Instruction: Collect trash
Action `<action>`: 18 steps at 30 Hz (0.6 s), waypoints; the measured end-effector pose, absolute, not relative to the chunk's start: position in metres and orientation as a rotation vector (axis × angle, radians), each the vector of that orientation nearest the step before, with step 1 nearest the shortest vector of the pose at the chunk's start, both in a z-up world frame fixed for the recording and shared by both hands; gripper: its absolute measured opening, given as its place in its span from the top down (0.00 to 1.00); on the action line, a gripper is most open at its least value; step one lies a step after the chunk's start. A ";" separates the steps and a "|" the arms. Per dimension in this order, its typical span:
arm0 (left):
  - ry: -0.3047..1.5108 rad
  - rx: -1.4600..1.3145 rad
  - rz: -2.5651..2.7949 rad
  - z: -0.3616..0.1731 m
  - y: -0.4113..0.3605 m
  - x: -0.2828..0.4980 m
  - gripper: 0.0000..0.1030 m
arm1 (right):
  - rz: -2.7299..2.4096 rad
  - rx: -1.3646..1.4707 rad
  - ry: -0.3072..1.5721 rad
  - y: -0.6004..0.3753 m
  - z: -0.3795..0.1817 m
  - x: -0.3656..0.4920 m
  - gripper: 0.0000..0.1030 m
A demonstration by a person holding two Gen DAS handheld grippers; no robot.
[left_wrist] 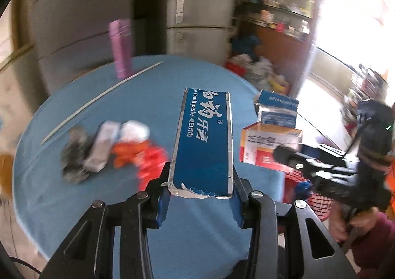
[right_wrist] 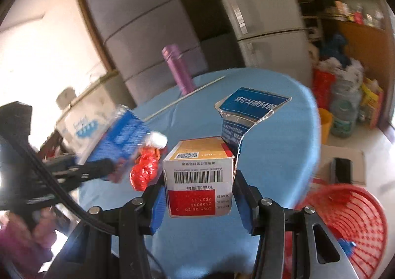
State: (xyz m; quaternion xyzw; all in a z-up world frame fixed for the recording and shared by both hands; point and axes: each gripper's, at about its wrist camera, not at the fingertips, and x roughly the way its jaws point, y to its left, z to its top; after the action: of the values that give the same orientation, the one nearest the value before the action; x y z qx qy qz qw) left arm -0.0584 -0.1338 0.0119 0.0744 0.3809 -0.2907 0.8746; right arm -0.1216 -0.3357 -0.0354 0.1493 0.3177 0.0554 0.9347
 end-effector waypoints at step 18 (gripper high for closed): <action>0.835 0.039 -0.524 -0.008 -0.064 -0.036 0.58 | 0.198 0.521 0.877 -0.313 -0.070 -0.050 0.34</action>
State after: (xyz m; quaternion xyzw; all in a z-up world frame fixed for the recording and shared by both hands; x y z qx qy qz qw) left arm -0.0357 -0.0640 -0.0081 0.0185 0.4006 -0.2515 0.8809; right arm -0.0504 -0.3126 -0.0699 0.2489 0.4190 0.0946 0.8681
